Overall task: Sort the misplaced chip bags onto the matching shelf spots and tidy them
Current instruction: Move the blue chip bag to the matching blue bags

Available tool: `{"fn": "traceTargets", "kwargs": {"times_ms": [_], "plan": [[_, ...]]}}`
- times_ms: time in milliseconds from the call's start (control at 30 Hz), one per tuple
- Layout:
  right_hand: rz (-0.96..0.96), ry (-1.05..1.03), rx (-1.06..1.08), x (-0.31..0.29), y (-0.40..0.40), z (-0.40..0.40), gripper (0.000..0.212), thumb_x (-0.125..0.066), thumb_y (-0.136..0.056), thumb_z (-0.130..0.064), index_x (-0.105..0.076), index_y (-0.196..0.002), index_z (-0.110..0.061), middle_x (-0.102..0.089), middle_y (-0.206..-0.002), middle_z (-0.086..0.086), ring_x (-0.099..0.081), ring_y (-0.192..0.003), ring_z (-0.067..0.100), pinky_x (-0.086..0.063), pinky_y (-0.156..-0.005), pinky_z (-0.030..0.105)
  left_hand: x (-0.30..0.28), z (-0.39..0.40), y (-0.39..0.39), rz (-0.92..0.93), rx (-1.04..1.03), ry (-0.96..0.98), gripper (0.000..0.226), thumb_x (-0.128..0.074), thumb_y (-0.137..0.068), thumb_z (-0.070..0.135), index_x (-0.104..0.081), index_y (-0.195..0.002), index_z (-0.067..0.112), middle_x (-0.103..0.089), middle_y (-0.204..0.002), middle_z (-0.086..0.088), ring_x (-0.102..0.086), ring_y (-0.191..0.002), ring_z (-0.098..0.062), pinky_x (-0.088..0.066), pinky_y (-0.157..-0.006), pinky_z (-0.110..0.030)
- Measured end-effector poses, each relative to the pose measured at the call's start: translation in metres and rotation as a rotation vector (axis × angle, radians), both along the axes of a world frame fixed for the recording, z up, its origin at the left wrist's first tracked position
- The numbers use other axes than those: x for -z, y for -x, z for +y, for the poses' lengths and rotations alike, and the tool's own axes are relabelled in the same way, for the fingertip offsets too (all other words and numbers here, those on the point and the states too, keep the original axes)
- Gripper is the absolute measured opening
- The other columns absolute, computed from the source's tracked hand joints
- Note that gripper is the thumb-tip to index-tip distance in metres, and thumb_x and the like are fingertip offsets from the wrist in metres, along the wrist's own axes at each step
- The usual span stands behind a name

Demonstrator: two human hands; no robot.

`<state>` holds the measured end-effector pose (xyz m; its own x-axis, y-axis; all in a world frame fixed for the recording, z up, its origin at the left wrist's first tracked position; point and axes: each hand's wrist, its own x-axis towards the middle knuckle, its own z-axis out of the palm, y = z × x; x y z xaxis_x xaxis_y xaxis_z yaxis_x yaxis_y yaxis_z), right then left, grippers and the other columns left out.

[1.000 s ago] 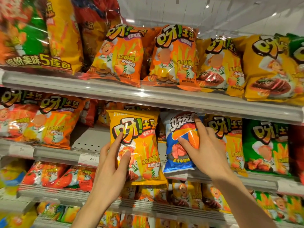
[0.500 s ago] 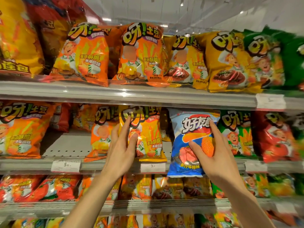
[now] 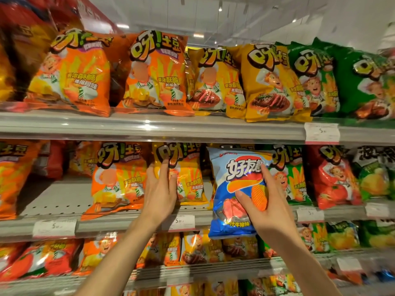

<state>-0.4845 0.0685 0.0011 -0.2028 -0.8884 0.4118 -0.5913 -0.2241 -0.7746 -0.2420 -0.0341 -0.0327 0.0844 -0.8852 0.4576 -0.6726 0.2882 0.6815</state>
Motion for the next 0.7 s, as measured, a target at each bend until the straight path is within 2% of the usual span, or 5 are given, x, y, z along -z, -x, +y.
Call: {"fn": "traceTargets", "kwargs": {"times_ms": [200,300,400,567,700], "plan": [[-0.035,-0.002,-0.046,0.004,-0.007,-0.006,0.089,-0.064,-0.082,-0.060,-0.016,-0.156,-0.050,-0.038,-0.130,-0.026,-0.040,-0.110,-0.024,-0.035,-0.097,0.024,0.002,0.005,-0.007,-0.066,-0.008,0.006,0.057,-0.042,-0.105,0.039,-0.026,-0.157,0.024,-0.011,-0.166,-0.020,-0.004,-0.155,-0.032,-0.017,-0.122,-0.050],[-0.071,0.038,-0.080,0.010,-0.010,-0.008,0.087,-0.065,-0.079,-0.059,-0.021,-0.154,-0.048,-0.039,-0.128,-0.034,-0.043,-0.113,-0.020,-0.037,-0.094,0.013,-0.001,0.027,-0.007,0.011,-0.032,0.234,0.053,-0.057,-0.100,0.028,-0.040,-0.151,0.022,-0.020,-0.162,-0.014,-0.016,-0.152,-0.027,-0.022,-0.119,-0.041],[-0.119,0.068,-0.123,0.017,-0.016,-0.010,0.079,-0.073,-0.085,-0.041,-0.027,-0.149,-0.045,-0.043,-0.131,-0.030,-0.043,-0.114,-0.027,-0.040,-0.086,0.000,-0.008,0.058,-0.005,0.144,0.056,0.193,0.051,-0.058,-0.096,0.041,-0.045,-0.144,0.033,-0.045,-0.138,0.009,-0.043,-0.128,0.002,-0.033,-0.108,-0.019],[-0.194,0.067,-0.205,0.030,-0.041,-0.010,0.081,-0.075,-0.079,-0.060,-0.032,-0.148,-0.053,-0.047,-0.147,-0.021,-0.049,-0.134,0.002,-0.048,-0.109,0.037,-0.012,0.100,0.001,0.358,0.369,-0.238,0.075,-0.049,-0.082,0.069,-0.017,-0.148,0.061,-0.050,-0.126,0.032,-0.060,-0.105,0.014,-0.052,-0.089,-0.015],[-0.266,-0.018,-0.281,0.034,-0.066,-0.004,0.076,-0.069,-0.071,-0.068,-0.031,-0.137,-0.070,-0.047,-0.148,-0.020,-0.055,-0.130,0.005,-0.054,-0.101,0.038,-0.005,0.114,-0.004,0.528,0.406,-0.261,0.064,-0.055,-0.090,0.052,-0.023,-0.145,0.059,-0.055,-0.124,0.035,-0.062,-0.103,0.015,-0.051,-0.078,-0.009]]}}
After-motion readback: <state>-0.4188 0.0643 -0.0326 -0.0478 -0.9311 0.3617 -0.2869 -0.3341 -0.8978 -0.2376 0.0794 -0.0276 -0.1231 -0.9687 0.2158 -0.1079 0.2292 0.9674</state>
